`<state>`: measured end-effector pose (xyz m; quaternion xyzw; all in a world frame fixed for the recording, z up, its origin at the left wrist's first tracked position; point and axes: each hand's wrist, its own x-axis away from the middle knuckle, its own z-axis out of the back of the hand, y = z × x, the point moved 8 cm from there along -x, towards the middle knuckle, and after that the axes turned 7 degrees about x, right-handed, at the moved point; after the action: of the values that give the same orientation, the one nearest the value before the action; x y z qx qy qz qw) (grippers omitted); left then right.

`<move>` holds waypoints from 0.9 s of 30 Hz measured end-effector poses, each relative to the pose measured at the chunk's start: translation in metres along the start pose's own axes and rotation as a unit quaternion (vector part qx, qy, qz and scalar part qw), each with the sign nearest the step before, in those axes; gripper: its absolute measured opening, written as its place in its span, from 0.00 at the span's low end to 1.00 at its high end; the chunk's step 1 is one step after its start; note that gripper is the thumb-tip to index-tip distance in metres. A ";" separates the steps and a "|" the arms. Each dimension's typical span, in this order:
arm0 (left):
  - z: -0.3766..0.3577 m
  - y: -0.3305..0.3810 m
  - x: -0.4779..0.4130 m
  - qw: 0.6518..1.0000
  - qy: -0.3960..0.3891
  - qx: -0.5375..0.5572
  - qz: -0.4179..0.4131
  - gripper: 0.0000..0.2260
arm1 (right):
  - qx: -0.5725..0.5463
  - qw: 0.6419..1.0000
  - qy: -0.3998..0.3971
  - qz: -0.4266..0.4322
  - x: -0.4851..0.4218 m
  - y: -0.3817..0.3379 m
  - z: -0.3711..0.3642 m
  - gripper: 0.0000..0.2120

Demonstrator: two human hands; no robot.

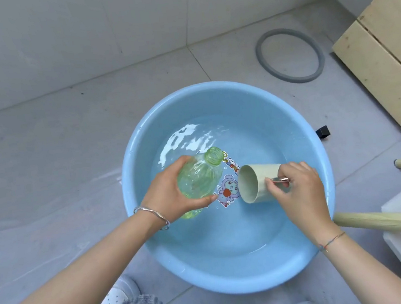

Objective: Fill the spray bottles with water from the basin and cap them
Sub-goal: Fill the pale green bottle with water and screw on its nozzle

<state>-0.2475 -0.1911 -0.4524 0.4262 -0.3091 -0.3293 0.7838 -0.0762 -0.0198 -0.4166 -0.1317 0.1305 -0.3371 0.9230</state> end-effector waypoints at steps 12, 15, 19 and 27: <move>0.000 0.000 0.000 1.000 0.003 -0.003 -0.002 0.33 | -0.337 0.918 0.085 -0.192 -0.008 0.014 0.053 0.20; -0.002 -0.001 0.000 1.000 -0.002 -0.001 -0.007 0.36 | -0.321 0.928 0.104 -0.159 -0.012 -0.002 0.073 0.19; -0.003 0.002 0.001 1.000 -0.004 -0.001 -0.018 0.35 | -0.283 0.945 0.122 -0.109 -0.014 -0.023 0.095 0.18; -0.003 0.002 0.000 1.000 -0.002 -0.013 -0.024 0.34 | -0.155 0.972 0.176 0.021 -0.013 -0.061 0.118 0.16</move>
<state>-0.2449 -0.1889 -0.4520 0.4229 -0.2966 -0.3530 0.7802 -0.0826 -0.0380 -0.2841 -0.2089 0.3444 -0.3116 0.8606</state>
